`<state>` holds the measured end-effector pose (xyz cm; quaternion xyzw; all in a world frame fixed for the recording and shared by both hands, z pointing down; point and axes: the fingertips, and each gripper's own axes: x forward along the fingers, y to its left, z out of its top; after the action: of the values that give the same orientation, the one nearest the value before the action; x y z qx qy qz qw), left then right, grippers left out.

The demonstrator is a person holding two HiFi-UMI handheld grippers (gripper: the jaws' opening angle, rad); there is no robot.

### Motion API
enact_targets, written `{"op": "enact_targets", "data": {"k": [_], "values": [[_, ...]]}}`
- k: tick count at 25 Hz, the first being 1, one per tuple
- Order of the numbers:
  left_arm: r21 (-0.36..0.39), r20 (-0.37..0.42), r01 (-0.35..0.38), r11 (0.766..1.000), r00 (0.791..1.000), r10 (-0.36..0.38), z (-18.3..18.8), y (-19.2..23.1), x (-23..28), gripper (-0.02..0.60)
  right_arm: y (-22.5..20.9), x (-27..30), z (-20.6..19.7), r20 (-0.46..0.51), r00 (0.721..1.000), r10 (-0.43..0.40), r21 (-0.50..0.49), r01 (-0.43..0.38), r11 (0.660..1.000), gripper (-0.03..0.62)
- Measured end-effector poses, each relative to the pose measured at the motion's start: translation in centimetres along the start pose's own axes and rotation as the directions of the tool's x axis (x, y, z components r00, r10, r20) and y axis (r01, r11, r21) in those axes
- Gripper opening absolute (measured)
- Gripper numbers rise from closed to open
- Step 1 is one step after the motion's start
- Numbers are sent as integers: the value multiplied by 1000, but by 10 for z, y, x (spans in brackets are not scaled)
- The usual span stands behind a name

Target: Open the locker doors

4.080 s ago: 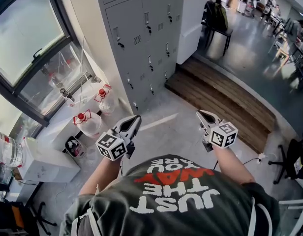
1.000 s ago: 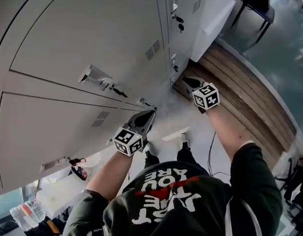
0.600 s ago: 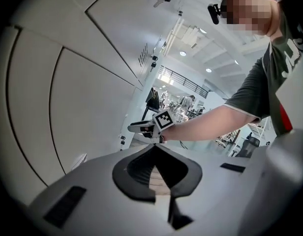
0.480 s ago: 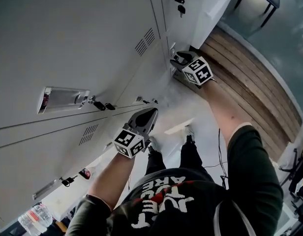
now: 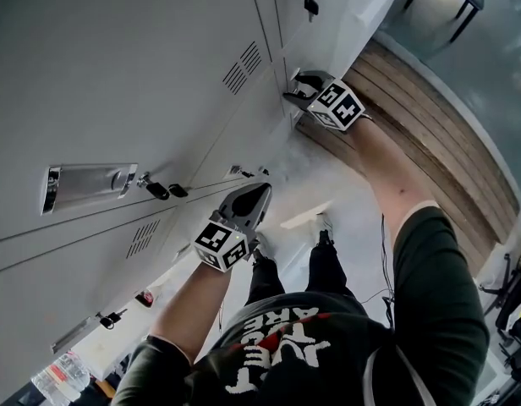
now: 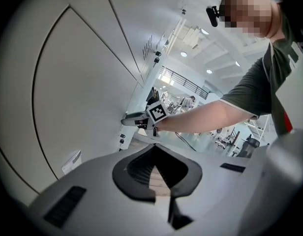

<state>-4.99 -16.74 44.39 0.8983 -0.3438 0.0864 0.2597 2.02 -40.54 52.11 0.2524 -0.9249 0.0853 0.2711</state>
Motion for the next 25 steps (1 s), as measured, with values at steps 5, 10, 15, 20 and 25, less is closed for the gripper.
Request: {"op": "enact_targets", "data": {"k": [5, 10, 15, 20, 25], "values": [[5, 1, -6, 1000, 1000, 6, 1, 1, -1, 6, 3, 3, 1, -46, 998, 42, -79, -46, 996, 216], [0, 0, -8, 1000, 1000, 8, -2, -3, -3, 6, 8, 5, -1, -64, 997, 50, -96, -56, 994, 220], [2, 0, -6, 1000, 1000, 6, -2, -7, -6, 6, 8, -4, -6, -51, 998, 31, -84, -35, 996, 219], [0, 2, -6, 1000, 1000, 6, -2, -8, -6, 6, 8, -20, -17, -38, 999, 20, -72, -22, 997, 218], [4, -2, 2, 1000, 1000, -2, -3, -12, -6, 6, 5, -39, -27, 9, 1000, -6, -2, 6, 1000, 209]]}}
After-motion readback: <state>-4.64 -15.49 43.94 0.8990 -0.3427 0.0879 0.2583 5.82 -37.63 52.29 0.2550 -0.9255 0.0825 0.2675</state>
